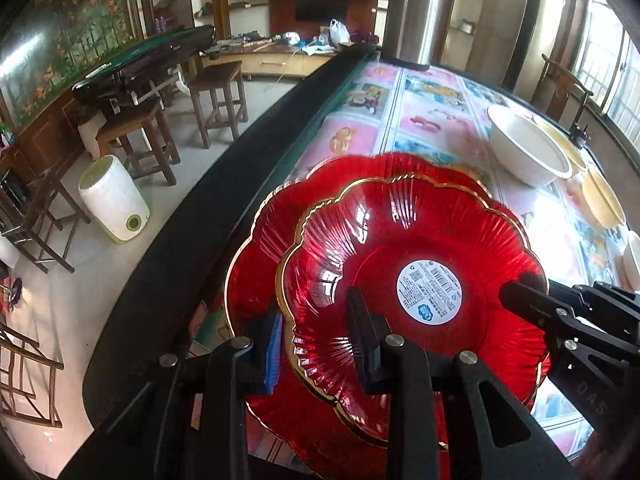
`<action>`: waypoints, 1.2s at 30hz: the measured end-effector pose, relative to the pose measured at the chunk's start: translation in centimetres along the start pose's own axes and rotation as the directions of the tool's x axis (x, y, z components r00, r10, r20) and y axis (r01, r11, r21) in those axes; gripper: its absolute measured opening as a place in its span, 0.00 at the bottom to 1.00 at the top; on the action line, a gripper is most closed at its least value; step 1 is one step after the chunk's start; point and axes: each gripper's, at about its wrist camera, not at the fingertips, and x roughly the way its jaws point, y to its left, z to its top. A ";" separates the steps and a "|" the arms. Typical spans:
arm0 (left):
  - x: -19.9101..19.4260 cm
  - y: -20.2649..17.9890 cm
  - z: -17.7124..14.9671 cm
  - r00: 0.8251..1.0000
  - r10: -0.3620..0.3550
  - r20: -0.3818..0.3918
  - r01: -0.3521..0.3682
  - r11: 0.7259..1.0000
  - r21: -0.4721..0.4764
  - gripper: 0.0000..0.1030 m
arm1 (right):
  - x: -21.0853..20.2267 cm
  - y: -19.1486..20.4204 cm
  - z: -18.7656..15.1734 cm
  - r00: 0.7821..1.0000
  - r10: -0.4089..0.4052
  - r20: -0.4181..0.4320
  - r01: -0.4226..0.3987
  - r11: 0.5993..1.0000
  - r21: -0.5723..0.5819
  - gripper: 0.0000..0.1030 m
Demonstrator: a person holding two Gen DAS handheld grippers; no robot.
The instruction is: Organize plates and bowls
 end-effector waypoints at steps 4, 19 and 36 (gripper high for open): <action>0.2 0.4 -0.2 1.000 0.006 0.000 -0.006 1.000 -0.003 0.28 | 0.4 0.5 0.3 1.000 -0.020 -0.014 0.020 1.000 -0.023 0.19; -0.1 0.0 -0.5 0.995 0.069 0.066 -0.071 0.997 0.030 0.32 | -0.3 0.9 0.8 0.994 -0.089 -0.055 0.087 0.995 -0.043 0.27; -4.3 -0.6 0.6 0.969 0.093 0.228 -0.100 0.995 0.019 0.72 | -5.2 -2.2 0.3 0.996 0.028 0.087 -0.035 0.996 0.080 0.27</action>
